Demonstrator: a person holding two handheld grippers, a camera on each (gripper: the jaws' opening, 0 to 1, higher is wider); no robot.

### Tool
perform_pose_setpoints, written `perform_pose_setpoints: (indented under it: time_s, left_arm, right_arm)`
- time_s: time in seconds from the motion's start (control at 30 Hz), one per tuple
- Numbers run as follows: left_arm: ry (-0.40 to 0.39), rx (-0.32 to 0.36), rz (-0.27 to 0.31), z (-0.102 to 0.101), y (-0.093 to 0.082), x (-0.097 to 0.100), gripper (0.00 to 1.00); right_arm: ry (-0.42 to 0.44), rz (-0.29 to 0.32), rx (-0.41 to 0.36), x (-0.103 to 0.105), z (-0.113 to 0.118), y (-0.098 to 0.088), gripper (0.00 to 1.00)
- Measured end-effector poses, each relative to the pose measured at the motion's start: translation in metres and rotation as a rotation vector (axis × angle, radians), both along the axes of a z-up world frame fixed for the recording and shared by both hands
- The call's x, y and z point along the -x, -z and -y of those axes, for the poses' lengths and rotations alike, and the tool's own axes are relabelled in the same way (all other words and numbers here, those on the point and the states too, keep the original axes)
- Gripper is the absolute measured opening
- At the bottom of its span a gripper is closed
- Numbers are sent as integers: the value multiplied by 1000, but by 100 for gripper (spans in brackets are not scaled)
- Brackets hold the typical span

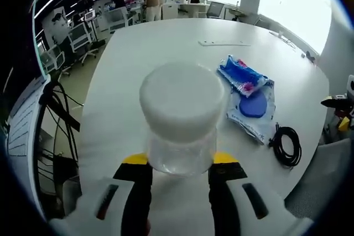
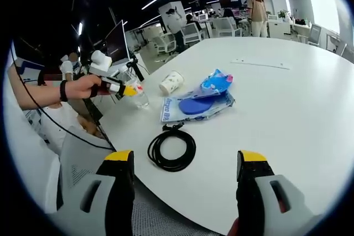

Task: Arrange the tabletop items into an orderly group along one side of the table until the central work area is clear of visible clutter.

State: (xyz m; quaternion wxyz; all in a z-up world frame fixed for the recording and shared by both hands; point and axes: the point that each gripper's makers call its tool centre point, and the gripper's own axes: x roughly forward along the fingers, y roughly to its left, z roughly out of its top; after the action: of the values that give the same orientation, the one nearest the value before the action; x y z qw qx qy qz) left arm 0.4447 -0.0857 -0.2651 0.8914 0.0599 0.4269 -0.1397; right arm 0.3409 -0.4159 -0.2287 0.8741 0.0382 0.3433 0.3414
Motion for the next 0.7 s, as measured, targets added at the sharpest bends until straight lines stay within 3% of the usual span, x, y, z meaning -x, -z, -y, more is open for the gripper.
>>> perform_pose_setpoints:
  time_s: [0.13,0.23,0.7]
  left_arm:
    - [-1,9,18,0,-4,-1,42]
    - [4,25,26,3,-6,-2,49]
    - [45,23,54,5,-10,-9,43]
  right_arm:
    - [-1,1,-1,0,-1,0,75]
    - [-4,0,0,1,-1,0,75]
    - [3,-2,-3,2,2,0,75]
